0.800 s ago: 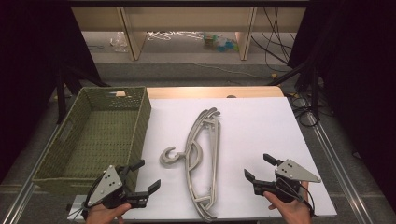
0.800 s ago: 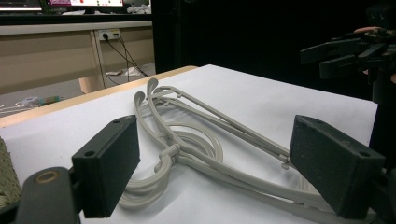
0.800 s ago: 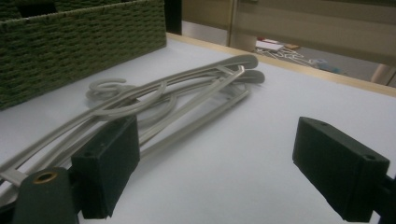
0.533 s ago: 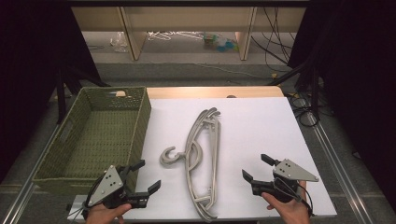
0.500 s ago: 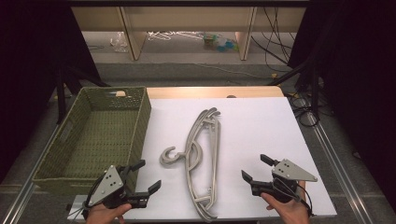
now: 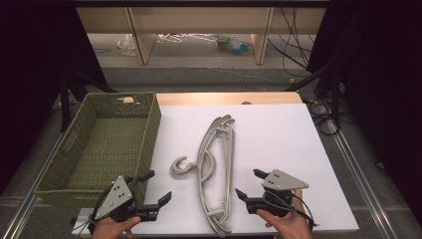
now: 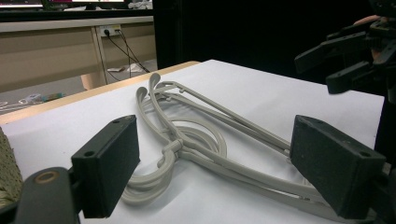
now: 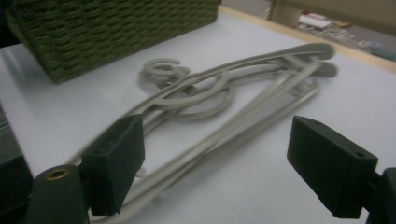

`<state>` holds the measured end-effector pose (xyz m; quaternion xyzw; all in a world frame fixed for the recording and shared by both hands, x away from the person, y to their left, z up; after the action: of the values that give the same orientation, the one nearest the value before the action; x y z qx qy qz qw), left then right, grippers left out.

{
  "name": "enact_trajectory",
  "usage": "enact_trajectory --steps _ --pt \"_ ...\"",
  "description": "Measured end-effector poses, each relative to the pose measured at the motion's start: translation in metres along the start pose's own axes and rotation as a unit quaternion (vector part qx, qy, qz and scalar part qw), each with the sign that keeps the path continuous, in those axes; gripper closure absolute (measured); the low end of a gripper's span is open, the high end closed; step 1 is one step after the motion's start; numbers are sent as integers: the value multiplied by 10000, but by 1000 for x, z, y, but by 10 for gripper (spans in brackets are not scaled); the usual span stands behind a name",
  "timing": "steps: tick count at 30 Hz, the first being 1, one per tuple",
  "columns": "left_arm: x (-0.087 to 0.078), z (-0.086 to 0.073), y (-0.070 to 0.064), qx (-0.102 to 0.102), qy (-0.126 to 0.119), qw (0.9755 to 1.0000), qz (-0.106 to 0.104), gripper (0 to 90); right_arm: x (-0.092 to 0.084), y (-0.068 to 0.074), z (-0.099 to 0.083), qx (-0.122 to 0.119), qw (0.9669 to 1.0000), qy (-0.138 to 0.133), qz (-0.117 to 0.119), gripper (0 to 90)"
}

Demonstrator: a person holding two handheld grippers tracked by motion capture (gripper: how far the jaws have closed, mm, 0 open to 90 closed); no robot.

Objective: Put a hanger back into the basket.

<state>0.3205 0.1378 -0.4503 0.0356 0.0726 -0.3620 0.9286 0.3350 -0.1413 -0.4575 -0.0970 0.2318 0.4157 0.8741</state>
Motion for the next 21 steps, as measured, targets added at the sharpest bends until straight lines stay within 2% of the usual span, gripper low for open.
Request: enact_trajectory --steps 1,4,5,8,11,12,13,14,15,17,19,21 --pt "0 0 0 -12 8 10000 2 157 0 0 0 0 10000 0 0 200" --pt "0 -1 1 -38 41 10000 27 156 18 15 5 28 9993 231 298 200" --pt "0 -1 1 -38 41 10000 27 155 18 15 5 28 9993 231 298 200" --pt "0 -1 1 -28 41 10000 38 156 35 31 16 -190 9977 407 500 217" --pt "1 -1 1 -39 38 10000 40 156 45 39 20 -236 9963 547 621 218" --pt "0 -1 1 -41 44 10000 36 156 51 43 20 -270 9955 640 651 220" --pt "0 -2 2 -49 62 10000 35 156 62 48 20 -318 9935 848 689 222" --pt "0 -2 2 -49 62 10000 35 156 62 48 20 -318 9935 848 689 222" --pt "1 -2 2 -41 60 10000 40 156 74 52 18 -284 9913 1078 695 187" --pt "0 -2 2 -31 73 10000 37 156 85 55 16 -327 9891 1273 658 181" --pt "0 -2 1 -47 74 10000 35 156 90 57 15 -326 9880 1345 683 181" --pt "0 -1 1 -52 48 10000 28 156 104 64 10 -348 9833 1613 771 183"
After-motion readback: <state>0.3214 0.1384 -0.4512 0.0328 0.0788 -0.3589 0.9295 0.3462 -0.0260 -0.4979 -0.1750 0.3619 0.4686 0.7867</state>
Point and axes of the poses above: each handheld gripper's, and its own axes: x roughly forward along the jaws, z roughly out of its top, y roughly to its left, the point moved 8 cm from there along x, roughly forward along the jaws, and after that the axes turned 5 degrees about z, right-handed, at the moved point
